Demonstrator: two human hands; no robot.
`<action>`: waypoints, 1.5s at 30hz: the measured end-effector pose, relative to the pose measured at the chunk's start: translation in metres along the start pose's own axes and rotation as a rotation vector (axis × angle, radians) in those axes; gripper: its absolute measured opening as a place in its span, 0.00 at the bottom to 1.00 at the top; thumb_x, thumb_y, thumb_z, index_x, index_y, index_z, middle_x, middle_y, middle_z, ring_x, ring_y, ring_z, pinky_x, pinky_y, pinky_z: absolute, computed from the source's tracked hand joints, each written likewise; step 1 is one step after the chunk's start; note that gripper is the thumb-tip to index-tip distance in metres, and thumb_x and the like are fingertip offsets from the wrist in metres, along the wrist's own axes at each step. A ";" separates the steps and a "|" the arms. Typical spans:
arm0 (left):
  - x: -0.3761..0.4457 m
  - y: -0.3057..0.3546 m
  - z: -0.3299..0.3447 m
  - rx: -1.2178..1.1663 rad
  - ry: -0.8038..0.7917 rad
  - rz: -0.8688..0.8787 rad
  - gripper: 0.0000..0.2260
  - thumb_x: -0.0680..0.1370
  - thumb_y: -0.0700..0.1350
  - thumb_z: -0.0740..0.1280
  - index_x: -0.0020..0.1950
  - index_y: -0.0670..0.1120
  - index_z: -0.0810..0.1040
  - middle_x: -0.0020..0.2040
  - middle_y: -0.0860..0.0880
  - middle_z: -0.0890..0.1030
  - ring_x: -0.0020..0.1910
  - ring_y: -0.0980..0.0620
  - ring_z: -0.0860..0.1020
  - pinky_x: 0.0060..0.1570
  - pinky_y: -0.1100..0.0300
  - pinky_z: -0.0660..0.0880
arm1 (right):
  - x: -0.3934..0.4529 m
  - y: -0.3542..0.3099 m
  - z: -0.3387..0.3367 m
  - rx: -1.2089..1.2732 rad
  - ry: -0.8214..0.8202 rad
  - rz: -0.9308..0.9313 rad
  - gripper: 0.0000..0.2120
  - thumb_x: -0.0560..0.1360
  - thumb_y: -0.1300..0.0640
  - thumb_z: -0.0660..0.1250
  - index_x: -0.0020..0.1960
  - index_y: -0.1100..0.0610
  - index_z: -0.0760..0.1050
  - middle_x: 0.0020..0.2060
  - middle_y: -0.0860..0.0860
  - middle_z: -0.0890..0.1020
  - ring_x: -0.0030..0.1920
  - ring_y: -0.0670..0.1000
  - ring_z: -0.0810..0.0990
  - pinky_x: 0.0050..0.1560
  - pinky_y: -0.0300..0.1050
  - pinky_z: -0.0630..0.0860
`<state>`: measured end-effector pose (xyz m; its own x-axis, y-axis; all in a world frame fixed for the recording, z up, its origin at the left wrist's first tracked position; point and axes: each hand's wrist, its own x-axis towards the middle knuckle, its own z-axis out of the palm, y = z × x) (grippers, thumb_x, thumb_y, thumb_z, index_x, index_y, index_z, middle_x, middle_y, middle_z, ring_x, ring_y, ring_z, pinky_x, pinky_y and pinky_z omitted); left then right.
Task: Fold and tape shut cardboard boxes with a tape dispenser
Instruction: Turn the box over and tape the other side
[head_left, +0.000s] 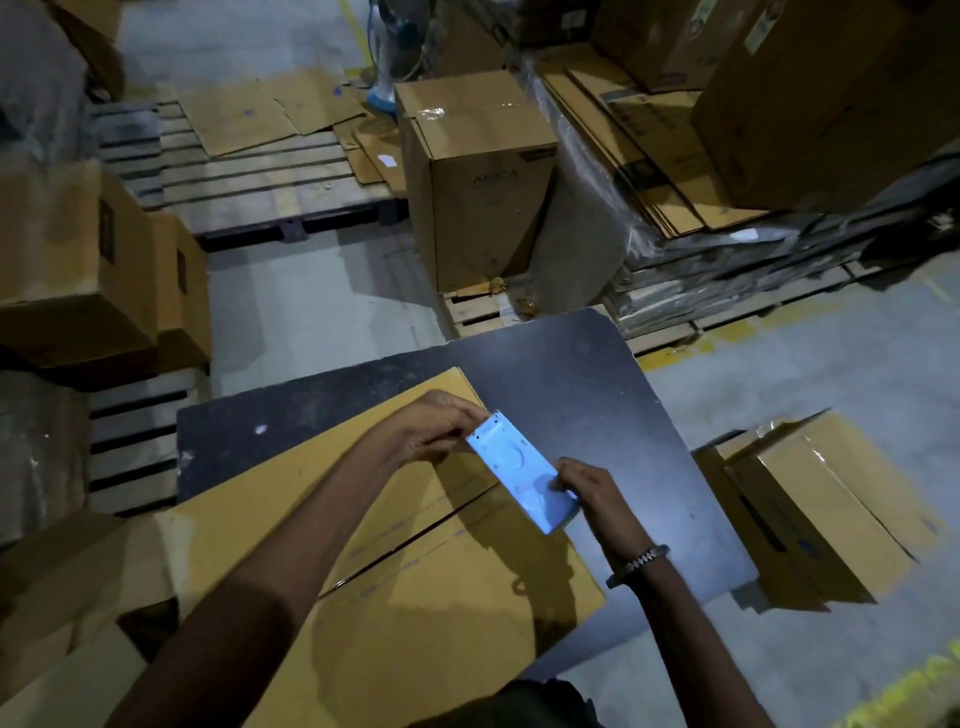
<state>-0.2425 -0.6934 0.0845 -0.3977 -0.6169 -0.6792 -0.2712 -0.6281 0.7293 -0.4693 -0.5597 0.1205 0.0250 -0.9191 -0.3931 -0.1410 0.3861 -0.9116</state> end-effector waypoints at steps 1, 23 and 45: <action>0.005 0.006 -0.008 0.063 0.029 -0.003 0.13 0.79 0.29 0.66 0.53 0.40 0.89 0.39 0.43 0.87 0.26 0.52 0.73 0.22 0.65 0.72 | 0.003 -0.004 0.008 -0.015 0.015 0.015 0.12 0.70 0.48 0.66 0.34 0.54 0.69 0.37 0.56 0.70 0.41 0.50 0.68 0.44 0.48 0.61; 0.092 0.032 -0.078 0.257 0.340 0.038 0.47 0.76 0.50 0.79 0.86 0.47 0.52 0.65 0.40 0.81 0.54 0.44 0.83 0.47 0.52 0.79 | 0.100 -0.047 0.055 -0.181 0.269 0.242 0.22 0.80 0.44 0.66 0.43 0.65 0.76 0.39 0.54 0.73 0.38 0.52 0.70 0.37 0.46 0.66; 0.090 0.010 -0.078 0.404 0.599 0.201 0.14 0.82 0.56 0.70 0.43 0.50 0.87 0.38 0.52 0.87 0.41 0.51 0.85 0.50 0.50 0.84 | 0.109 -0.031 0.056 -0.287 0.319 0.191 0.22 0.80 0.40 0.64 0.39 0.56 0.73 0.34 0.51 0.74 0.36 0.51 0.73 0.37 0.46 0.68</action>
<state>-0.2122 -0.7921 0.0245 0.0402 -0.9265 -0.3743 -0.5905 -0.3242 0.7391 -0.4064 -0.6678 0.0988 -0.3276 -0.8292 -0.4530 -0.3825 0.5548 -0.7389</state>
